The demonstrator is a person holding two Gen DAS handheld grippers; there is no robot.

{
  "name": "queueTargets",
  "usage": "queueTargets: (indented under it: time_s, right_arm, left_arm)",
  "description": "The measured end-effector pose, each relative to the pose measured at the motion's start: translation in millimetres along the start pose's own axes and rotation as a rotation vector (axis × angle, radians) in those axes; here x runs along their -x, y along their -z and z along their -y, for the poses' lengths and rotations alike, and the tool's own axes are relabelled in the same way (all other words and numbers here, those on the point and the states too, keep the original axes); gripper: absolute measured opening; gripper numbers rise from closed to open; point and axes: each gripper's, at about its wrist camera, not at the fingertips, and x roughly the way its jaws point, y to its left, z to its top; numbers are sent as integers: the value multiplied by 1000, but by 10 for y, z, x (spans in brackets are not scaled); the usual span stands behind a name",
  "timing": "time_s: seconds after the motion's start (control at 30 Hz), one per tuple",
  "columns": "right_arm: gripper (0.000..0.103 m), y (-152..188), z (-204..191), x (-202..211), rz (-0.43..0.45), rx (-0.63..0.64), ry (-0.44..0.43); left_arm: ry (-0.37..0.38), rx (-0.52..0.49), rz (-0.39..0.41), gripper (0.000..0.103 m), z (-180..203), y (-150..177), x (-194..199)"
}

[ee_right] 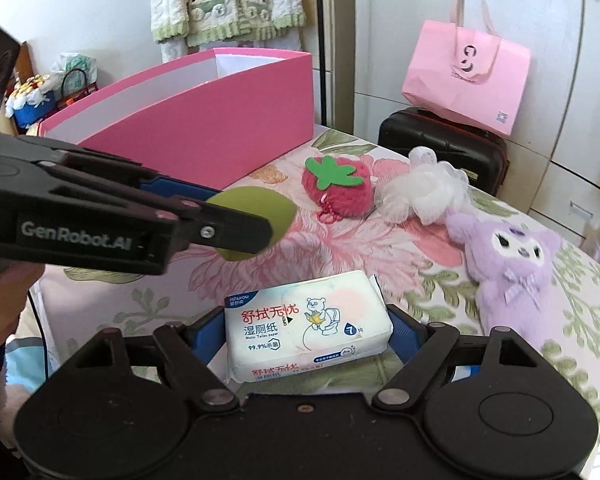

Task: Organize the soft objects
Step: 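Lift the green sponge with the left gripper while the right gripper lifts the wipes pack, then carry the green sponge and white wipes pack into the pink box and open both grippers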

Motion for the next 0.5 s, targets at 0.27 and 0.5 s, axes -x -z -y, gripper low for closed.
queueTargets:
  time_s: [0.27,0.5]
  right_arm:
    - [86,195,-200,314,18,-58,44]
    - [86,306,-402,626,58,-105,68]
  left_arm:
    - [23,-56,20,36,9,253,464]
    - [65,-103,10,36,-26,413,855]
